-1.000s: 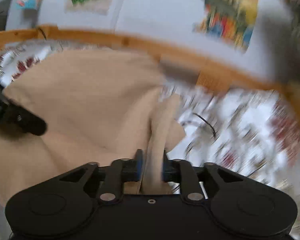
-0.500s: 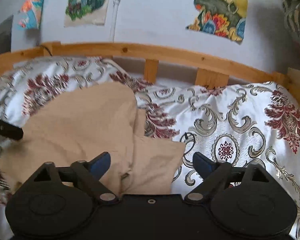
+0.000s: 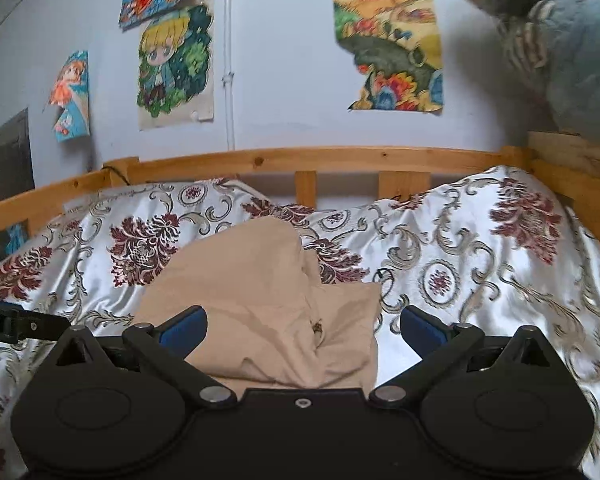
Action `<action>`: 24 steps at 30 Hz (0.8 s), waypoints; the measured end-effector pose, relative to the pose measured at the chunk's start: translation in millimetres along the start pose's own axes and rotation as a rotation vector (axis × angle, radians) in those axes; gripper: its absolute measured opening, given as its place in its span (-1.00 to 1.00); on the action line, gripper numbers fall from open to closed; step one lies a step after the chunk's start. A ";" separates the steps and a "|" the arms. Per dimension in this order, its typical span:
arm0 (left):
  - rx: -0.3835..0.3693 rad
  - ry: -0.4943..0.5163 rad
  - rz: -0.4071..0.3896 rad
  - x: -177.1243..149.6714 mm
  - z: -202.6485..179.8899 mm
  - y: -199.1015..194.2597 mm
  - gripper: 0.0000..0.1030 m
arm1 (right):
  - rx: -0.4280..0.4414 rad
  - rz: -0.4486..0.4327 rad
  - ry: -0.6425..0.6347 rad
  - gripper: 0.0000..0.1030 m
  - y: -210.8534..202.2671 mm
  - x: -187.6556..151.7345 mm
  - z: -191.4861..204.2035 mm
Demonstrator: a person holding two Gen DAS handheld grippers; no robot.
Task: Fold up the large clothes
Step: 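Open the right gripper and pull both tools back from the bundle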
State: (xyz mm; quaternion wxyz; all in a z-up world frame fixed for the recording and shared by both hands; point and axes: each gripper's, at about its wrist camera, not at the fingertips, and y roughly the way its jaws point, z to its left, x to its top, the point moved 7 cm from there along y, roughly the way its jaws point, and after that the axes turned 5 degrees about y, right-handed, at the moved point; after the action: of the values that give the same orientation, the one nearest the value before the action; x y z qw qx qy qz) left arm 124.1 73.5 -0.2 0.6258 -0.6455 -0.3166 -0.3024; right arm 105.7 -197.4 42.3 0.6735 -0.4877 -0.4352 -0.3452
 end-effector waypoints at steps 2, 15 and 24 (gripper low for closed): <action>-0.019 -0.013 -0.006 -8.0 -0.4 -6.4 0.99 | -0.010 -0.011 0.011 0.99 -13.2 -6.1 -0.7; -0.006 0.016 -0.013 -27.8 -5.2 -15.6 0.99 | -0.061 -0.040 -0.007 0.99 -41.2 -32.6 -3.2; 0.013 0.033 -0.008 -27.6 -1.6 -13.2 0.99 | -0.046 -0.040 0.004 0.99 -40.7 -33.9 -4.6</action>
State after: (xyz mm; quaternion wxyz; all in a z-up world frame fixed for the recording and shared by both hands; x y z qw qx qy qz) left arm 96.7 71.3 -13.7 0.6338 -0.6351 -0.3108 -0.3136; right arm 57.7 -212.0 24.8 0.6558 -0.4935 -0.4357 -0.3695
